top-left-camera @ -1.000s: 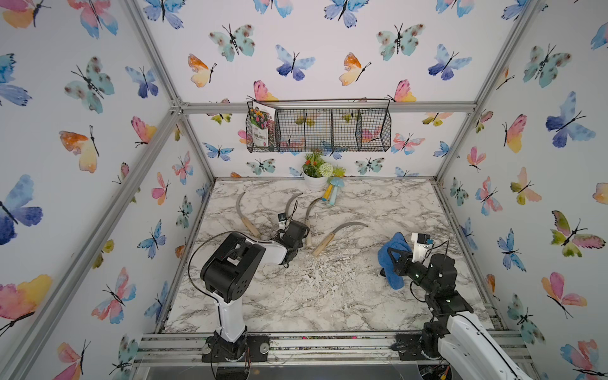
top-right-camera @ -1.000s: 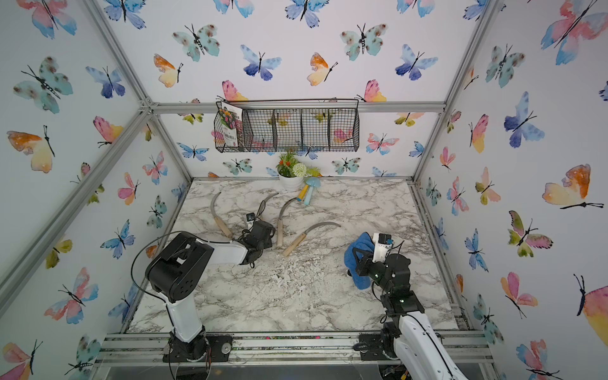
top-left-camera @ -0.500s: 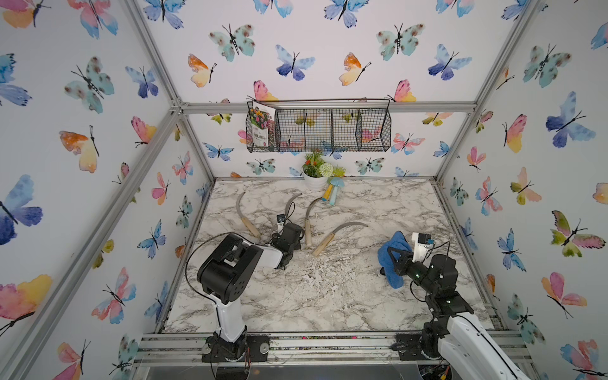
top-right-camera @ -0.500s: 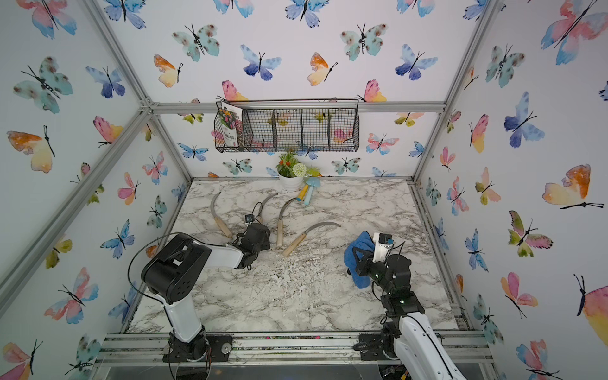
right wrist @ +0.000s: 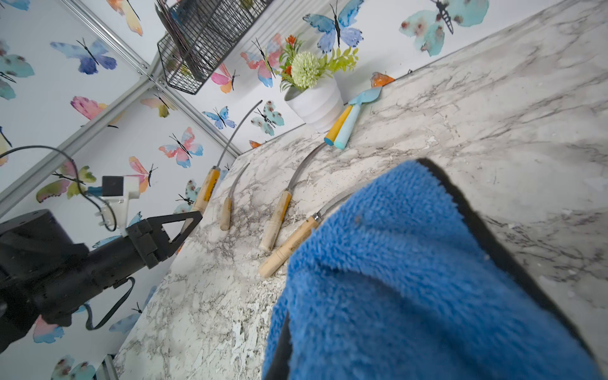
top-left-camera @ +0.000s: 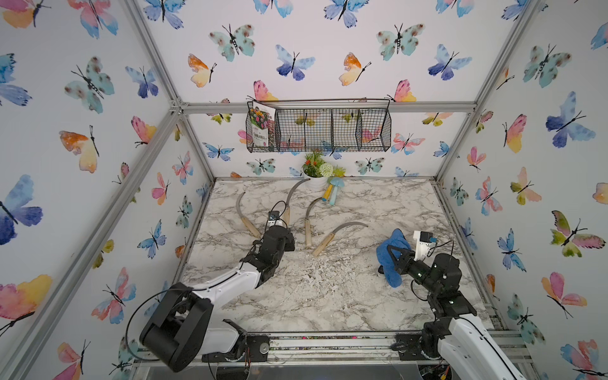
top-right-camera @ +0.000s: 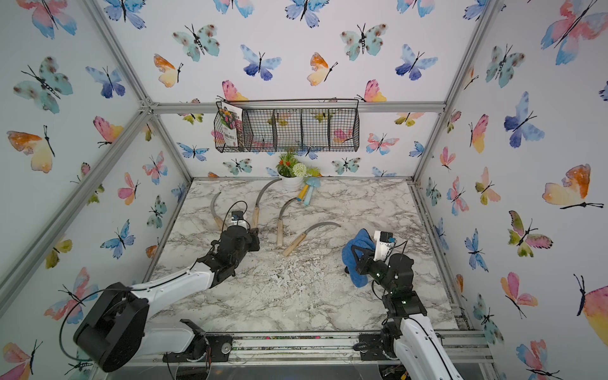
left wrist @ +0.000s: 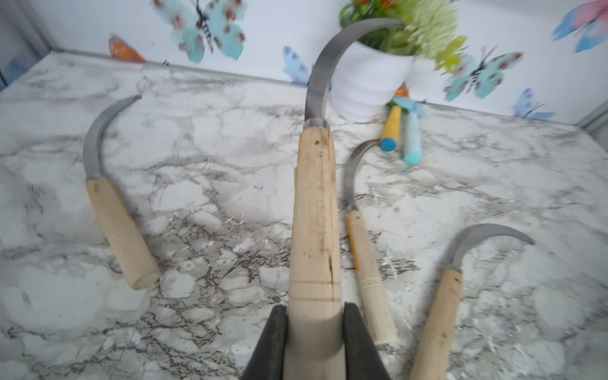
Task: Wipe small sickles with rags
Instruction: Pick up the small sickle from the center of the board, then wipe the small sickle.
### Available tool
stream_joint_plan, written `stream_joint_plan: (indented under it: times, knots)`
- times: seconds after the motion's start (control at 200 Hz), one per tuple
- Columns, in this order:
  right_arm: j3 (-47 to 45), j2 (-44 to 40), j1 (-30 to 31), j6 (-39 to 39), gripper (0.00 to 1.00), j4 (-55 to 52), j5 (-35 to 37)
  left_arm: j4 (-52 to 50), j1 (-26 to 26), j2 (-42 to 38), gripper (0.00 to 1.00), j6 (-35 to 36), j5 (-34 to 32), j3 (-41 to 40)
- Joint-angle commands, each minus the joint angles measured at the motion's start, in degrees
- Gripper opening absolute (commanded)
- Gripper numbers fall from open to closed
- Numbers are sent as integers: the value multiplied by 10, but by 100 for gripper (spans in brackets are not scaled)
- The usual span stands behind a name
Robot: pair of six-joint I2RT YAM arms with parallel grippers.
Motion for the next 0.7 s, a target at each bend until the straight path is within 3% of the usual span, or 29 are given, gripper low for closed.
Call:
stream_joint_plan:
  times: [0.0, 0.18, 0.31, 0.476, 0.696]
  knots:
    - [49, -34, 1, 7, 2, -59, -14, 75, -79, -17, 0, 104, 27, -19]
    - [118, -179, 1, 7, 2, -231, 60, 64, -156, 89, 0, 158, 29, 53]
    - [206, -229, 1, -2, 2, -345, 111, 65, -220, 152, 0, 215, -36, 78]
    - [224, -192, 1, 9, 2, -347, 84, 53, -242, 197, 0, 233, 29, 97]
    - [210, -52, 1, 25, 2, -250, 15, 50, -242, 220, 0, 244, 85, 99]
